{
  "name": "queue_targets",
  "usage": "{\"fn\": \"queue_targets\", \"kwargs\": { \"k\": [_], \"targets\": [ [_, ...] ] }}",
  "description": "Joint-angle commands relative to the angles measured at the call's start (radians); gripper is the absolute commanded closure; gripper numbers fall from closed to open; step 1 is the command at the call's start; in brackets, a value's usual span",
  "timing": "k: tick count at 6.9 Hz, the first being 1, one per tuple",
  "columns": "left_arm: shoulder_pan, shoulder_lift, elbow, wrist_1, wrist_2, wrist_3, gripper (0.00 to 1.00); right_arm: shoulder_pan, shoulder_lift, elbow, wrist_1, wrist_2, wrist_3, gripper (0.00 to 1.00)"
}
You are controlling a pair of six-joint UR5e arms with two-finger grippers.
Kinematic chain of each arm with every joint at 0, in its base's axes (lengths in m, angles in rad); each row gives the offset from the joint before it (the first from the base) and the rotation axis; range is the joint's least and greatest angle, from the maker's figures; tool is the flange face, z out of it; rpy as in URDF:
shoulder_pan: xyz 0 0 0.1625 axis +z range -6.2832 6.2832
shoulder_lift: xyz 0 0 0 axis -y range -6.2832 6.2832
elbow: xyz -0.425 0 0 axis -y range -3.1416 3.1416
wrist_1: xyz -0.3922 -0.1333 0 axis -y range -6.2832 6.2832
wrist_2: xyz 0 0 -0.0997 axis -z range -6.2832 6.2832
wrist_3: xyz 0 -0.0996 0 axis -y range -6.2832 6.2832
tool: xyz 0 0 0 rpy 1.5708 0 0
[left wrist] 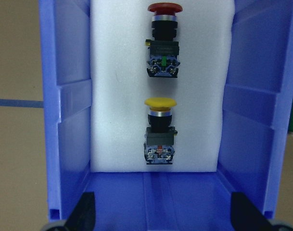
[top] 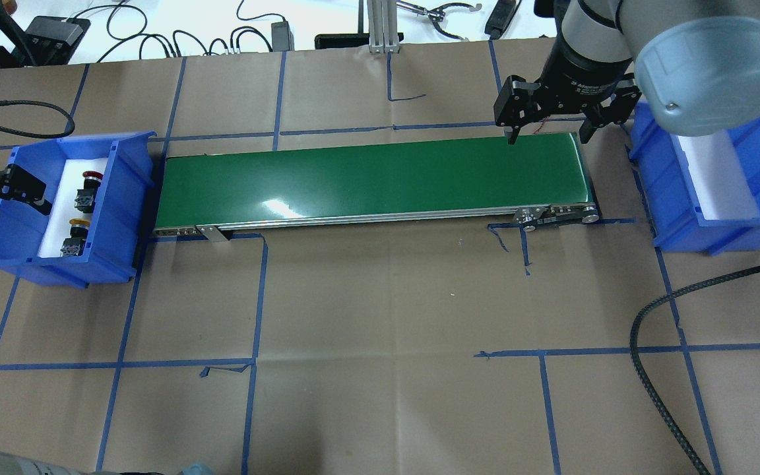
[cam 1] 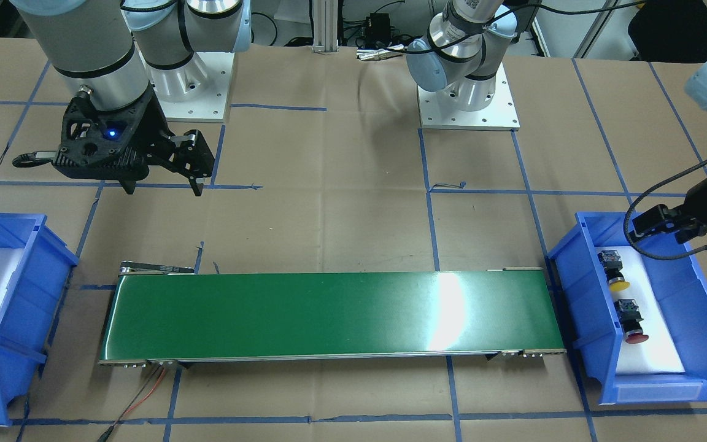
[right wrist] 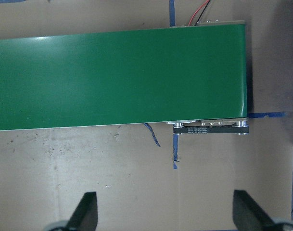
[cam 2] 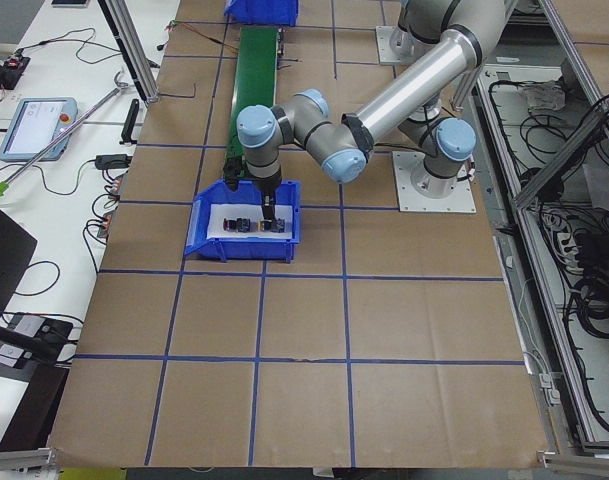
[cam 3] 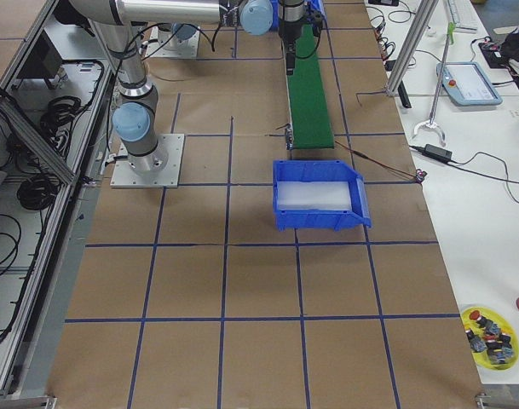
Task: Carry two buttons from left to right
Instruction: 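Lower the left gripper into the blue bin onto the yellow-capped button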
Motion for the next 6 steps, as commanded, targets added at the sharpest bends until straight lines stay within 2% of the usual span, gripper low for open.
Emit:
{"fn": "queue_targets", "kwargs": {
  "k": [1,5,6],
  "targets": [
    [-0.007,-0.052,-0.034,0.085,0.0,0.003,0.0,0.0,0.002,0.0,-0.001,-0.001,0.0,0.0],
    [-0.007,-0.128,-0.165,0.313,0.002,0.027,0.0,0.0,0.008,0.0,-0.001,0.001,0.0,0.0],
    [-0.007,-0.131,-0.186,0.326,0.006,0.026,0.0,0.0,0.008,0.0,0.0,-0.001,0.0,0.0]
  ]
}}
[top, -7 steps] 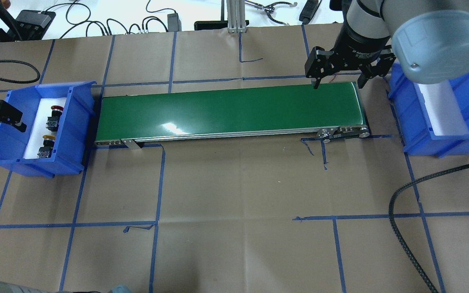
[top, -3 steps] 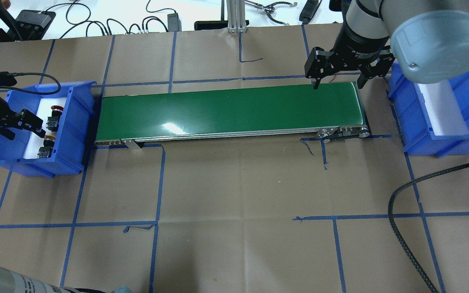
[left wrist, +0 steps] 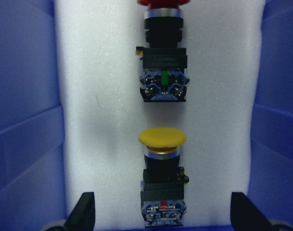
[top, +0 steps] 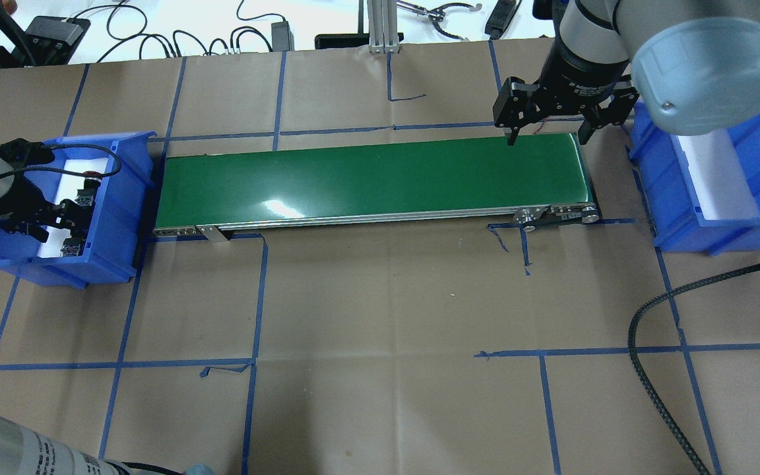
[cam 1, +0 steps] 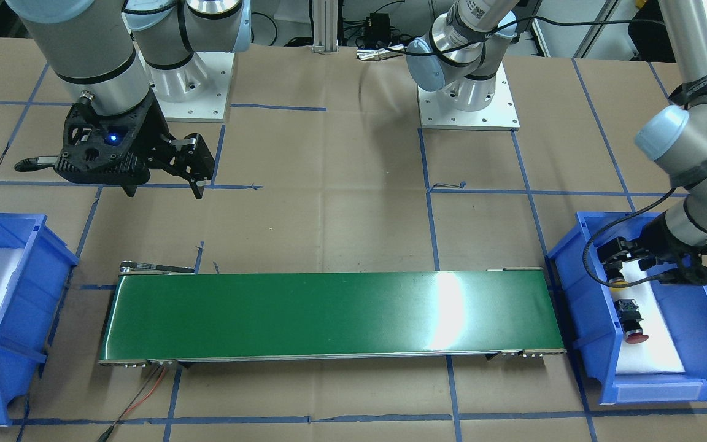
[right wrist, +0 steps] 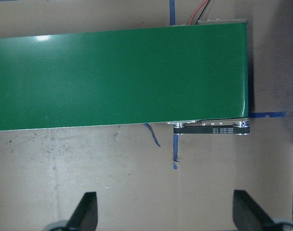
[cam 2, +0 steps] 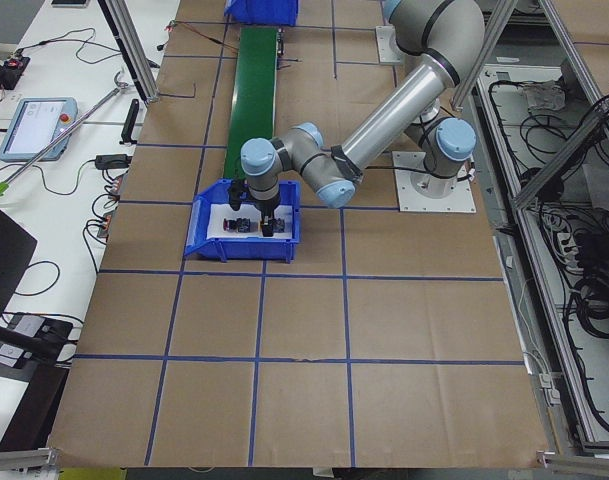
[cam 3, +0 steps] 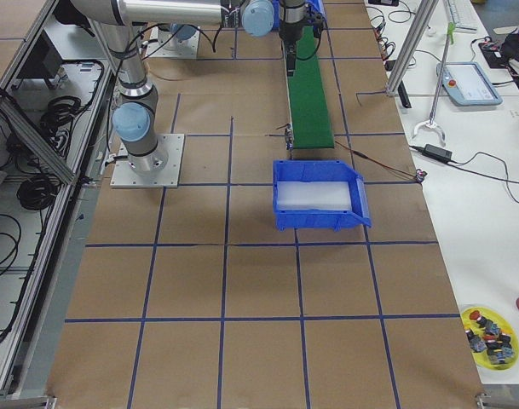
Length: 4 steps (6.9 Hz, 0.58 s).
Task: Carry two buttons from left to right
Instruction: 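Lower the left gripper into the blue bin onto the yellow-capped button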
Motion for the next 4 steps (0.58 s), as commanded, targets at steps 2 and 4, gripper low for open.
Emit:
{"fn": "queue_targets", "kwargs": {
  "k": [2,4],
  "targets": [
    [0.0,-0.013,-0.054,0.041,0.008,0.001,0.0,0.0,0.0,0.0,-0.001,-0.001,0.0,0.0],
    [0.0,-0.01,-0.04,0.041,0.01,-0.002,0.56,0.0,0.0,0.0,0.0,-0.001,0.0,0.0]
  ]
}}
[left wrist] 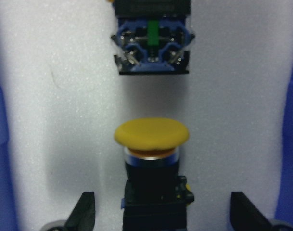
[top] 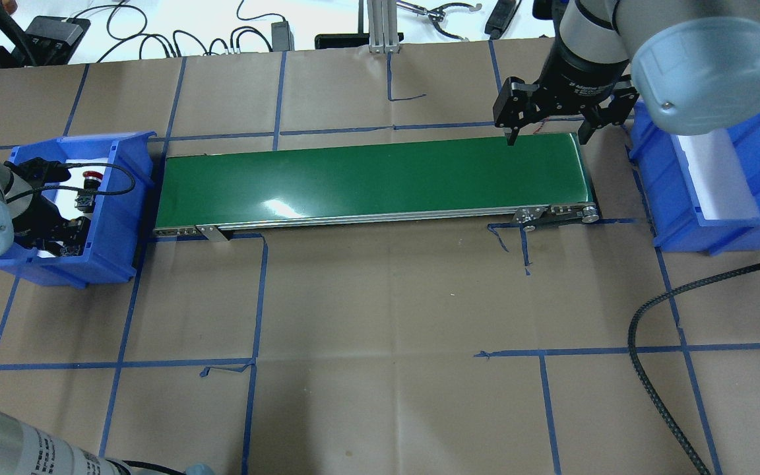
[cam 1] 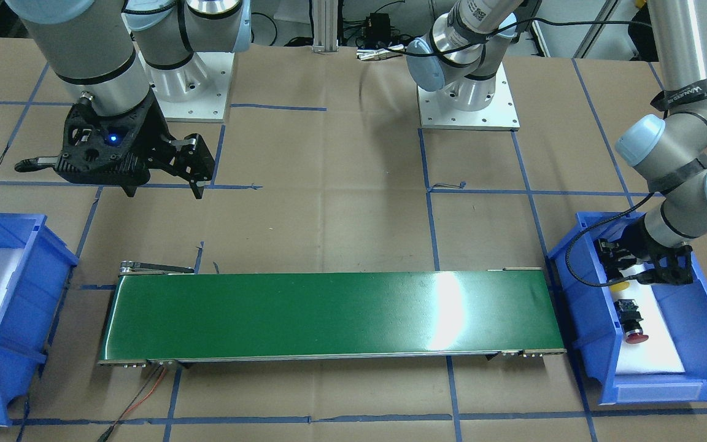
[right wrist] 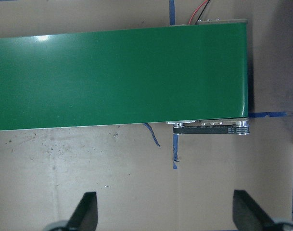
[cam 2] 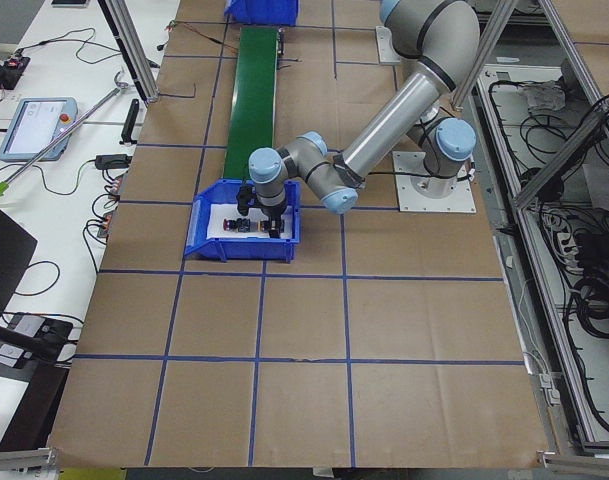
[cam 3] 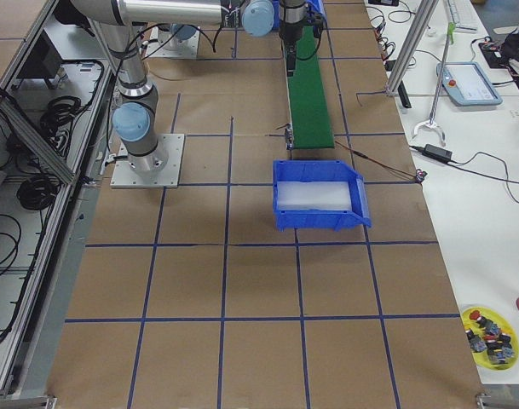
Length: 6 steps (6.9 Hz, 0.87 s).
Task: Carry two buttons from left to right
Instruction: 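Close the left gripper on the yellow-capped button and lift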
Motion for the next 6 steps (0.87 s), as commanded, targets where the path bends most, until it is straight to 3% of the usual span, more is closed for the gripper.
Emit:
{"fn": "queue_targets", "kwargs": {
  "k": [1,3,6],
  "targets": [
    [0.0,0.005,0.012,0.0,0.004,-0.003,0.8,0.0,0.0,0.0,-0.001,0.0,0.0,0.0],
    [0.0,0.023,0.026,-0.005,0.004,-0.004,1.0,0.0,0.0,0.0,-0.001,0.0,0.0,0.0],
    [0.0,0.103,0.13,-0.15,0.008,-0.006,1.0,0.0,0.0,0.0,-0.001,0.0,0.0,0.0]
  ]
}}
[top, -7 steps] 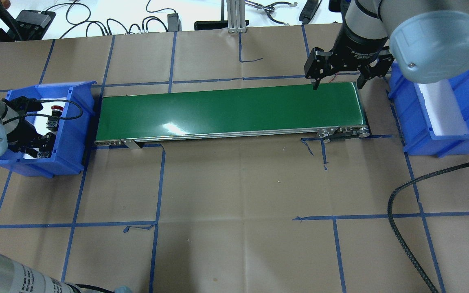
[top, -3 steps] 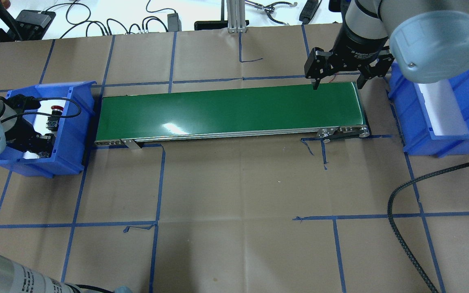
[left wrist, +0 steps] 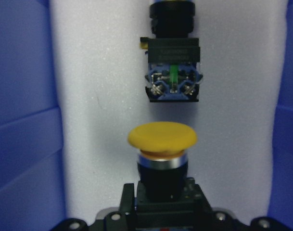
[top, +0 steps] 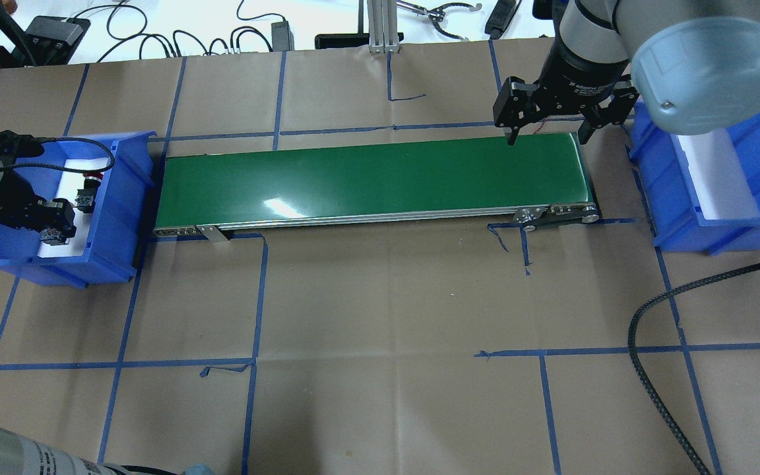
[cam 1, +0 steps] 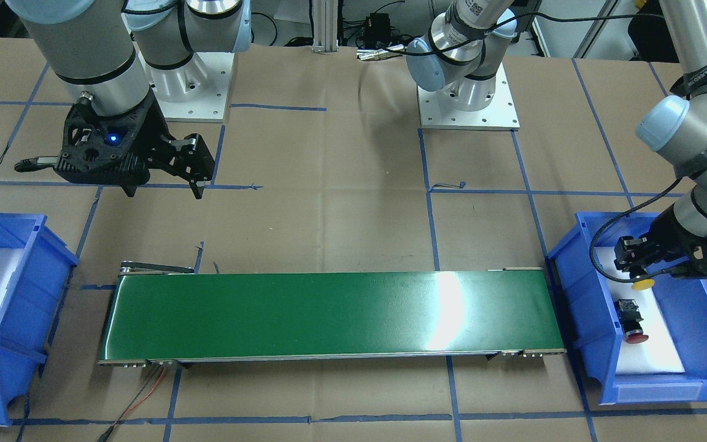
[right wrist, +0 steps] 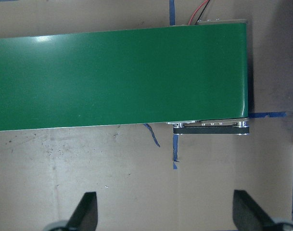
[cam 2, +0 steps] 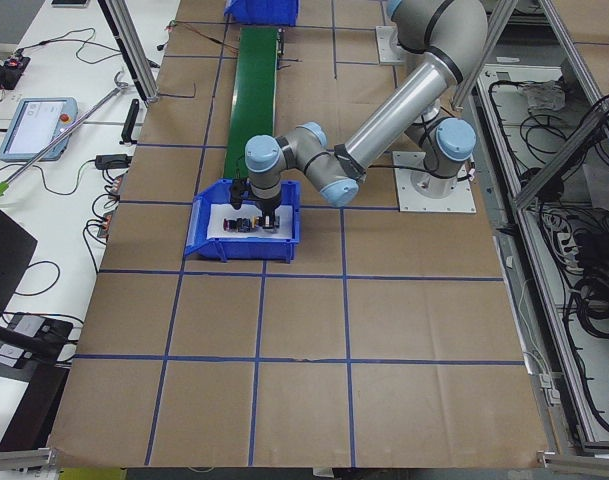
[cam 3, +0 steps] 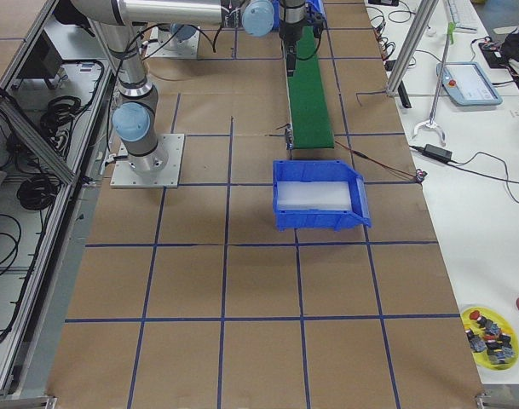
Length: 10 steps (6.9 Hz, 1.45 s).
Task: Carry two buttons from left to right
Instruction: 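Close the left gripper on the yellow-capped button and lift, then carry the yellow button to the conveyor and set it down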
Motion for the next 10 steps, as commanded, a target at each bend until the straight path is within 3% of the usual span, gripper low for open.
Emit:
{"fn": "queue_targets", "kwargs": {
  "k": [1,3,5,10],
  "targets": [
    [0.0,0.044,0.107,-0.16,0.001,0.0,1.0,0.0,0.0,0.0,0.0,0.0,0.0,0.0],
    [-0.018,0.011,0.228,-0.259,-0.002,-0.015,1.0,0.0,-0.001,0.0,0.0,0.0,0.0,0.0],
    [-0.146,0.007,0.276,-0.29,0.0,-0.047,1.0,0.0,0.0,0.0,0.0,0.0,0.0,0.0],
    [-0.457,-0.037,0.24,-0.276,-0.014,-0.347,1.0,0.0,0.003,0.0,0.0,0.0,0.0,0.0]
  ]
}}
